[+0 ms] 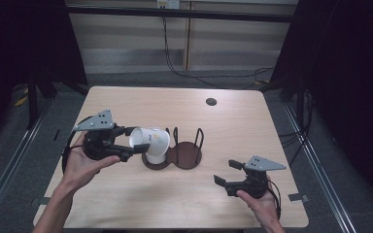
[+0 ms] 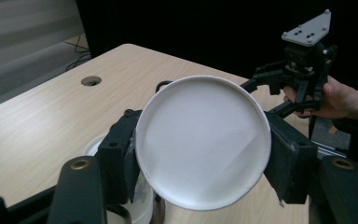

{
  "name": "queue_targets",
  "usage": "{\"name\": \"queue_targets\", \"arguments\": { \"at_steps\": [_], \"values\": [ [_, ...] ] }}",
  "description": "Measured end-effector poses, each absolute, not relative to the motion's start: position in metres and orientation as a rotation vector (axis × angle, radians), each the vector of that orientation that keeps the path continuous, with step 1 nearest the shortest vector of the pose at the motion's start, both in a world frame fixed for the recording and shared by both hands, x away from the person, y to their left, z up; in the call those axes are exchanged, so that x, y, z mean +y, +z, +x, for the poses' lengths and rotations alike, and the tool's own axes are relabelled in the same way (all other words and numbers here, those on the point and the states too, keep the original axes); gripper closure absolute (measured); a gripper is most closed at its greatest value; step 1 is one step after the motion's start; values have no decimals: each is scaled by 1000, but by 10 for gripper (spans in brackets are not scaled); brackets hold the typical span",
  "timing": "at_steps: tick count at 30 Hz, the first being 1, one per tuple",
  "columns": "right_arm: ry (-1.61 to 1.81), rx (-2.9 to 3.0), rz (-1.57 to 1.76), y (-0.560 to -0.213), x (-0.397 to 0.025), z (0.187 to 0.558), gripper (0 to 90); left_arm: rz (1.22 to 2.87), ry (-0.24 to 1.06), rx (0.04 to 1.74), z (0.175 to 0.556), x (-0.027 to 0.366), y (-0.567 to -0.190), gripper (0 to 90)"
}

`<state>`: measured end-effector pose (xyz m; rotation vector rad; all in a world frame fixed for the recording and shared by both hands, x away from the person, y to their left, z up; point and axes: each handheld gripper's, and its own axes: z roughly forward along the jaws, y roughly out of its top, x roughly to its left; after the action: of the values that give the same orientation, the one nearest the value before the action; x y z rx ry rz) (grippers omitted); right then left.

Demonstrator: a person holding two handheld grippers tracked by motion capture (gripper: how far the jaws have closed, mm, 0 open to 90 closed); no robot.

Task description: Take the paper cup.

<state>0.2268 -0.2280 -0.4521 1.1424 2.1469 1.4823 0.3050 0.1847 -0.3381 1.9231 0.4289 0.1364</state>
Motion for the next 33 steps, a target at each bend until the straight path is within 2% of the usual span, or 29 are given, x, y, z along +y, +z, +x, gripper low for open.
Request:
{"name": "queue_targets", "arguments": {
  "at_steps": [17,33],
  "values": [
    [1559,2270,897,-426,-191,232,140,1952,34,359,295,164,-366,366],
    [1666,2324,705,-417,-164,238,139,1986,-42,315,290,146,-384,368]
  ]
}}
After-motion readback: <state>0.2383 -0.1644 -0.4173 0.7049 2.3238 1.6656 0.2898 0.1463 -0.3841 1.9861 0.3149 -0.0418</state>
